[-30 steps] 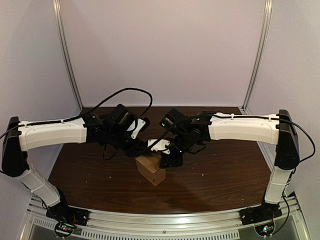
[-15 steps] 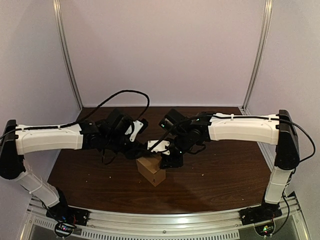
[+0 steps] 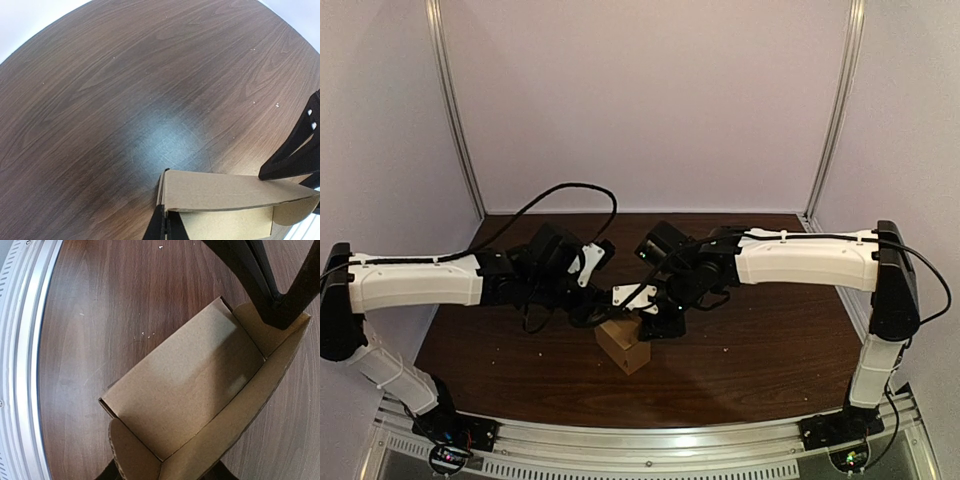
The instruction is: Fold the paper box
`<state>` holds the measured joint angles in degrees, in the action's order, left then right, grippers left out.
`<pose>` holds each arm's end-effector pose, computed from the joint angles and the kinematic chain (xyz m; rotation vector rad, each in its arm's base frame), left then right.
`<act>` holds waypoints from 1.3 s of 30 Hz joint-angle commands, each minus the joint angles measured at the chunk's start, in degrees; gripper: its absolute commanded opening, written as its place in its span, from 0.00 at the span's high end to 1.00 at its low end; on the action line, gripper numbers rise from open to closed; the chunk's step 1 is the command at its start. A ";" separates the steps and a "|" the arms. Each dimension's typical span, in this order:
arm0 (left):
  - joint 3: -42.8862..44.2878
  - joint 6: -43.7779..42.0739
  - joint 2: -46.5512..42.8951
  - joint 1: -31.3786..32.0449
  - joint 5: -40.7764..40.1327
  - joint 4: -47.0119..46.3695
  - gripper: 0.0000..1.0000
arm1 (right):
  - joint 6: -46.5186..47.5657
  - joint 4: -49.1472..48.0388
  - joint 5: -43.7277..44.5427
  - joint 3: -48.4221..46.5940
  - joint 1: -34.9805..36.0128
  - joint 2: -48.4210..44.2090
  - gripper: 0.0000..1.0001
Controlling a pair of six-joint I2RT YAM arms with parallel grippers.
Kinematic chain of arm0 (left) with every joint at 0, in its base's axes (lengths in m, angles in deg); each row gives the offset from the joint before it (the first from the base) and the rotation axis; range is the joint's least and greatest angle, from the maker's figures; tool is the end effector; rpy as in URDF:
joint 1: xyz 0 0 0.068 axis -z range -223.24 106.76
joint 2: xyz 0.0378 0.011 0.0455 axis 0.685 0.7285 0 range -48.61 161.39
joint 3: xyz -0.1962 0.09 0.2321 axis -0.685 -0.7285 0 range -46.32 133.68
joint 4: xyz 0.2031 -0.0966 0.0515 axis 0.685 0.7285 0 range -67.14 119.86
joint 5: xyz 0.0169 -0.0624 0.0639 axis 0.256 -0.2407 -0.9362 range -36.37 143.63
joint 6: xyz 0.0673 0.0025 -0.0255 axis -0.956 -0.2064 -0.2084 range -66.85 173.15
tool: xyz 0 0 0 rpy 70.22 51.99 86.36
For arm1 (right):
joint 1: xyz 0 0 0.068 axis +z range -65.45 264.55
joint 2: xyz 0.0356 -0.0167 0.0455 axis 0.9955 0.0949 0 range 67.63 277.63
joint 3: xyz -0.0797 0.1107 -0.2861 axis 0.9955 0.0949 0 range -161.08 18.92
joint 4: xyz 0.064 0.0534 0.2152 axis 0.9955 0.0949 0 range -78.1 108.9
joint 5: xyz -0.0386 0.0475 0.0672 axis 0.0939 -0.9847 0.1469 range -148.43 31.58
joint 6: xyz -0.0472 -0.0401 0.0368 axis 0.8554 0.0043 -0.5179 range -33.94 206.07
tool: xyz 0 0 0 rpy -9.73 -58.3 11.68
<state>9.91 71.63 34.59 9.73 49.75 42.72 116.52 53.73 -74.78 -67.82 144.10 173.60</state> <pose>0.1782 -0.2297 0.2808 0.6938 2.3460 -0.4979 0.1826 0.3434 0.2830 -1.9596 1.8196 0.5449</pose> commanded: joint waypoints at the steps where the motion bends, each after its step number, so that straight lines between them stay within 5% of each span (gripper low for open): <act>1: -4.17 -0.33 2.49 1.95 4.87 10.29 1.00 | 0.97 -2.60 0.33 0.21 0.46 -0.28 0.59; 32: -16.64 -2.01 -0.62 1.78 2.93 -3.69 1.00 | 5.85 3.51 -12.58 1.00 -0.12 -7.76 0.50; 39: -16.56 -2.22 -0.50 1.85 3.27 -4.48 1.00 | 3.23 2.73 -16.81 -0.28 -0.35 -6.52 0.60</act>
<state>-3.27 70.14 30.85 10.69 51.06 25.45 121.46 56.20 -88.14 -67.19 143.93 166.24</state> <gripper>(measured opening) 0.022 0.428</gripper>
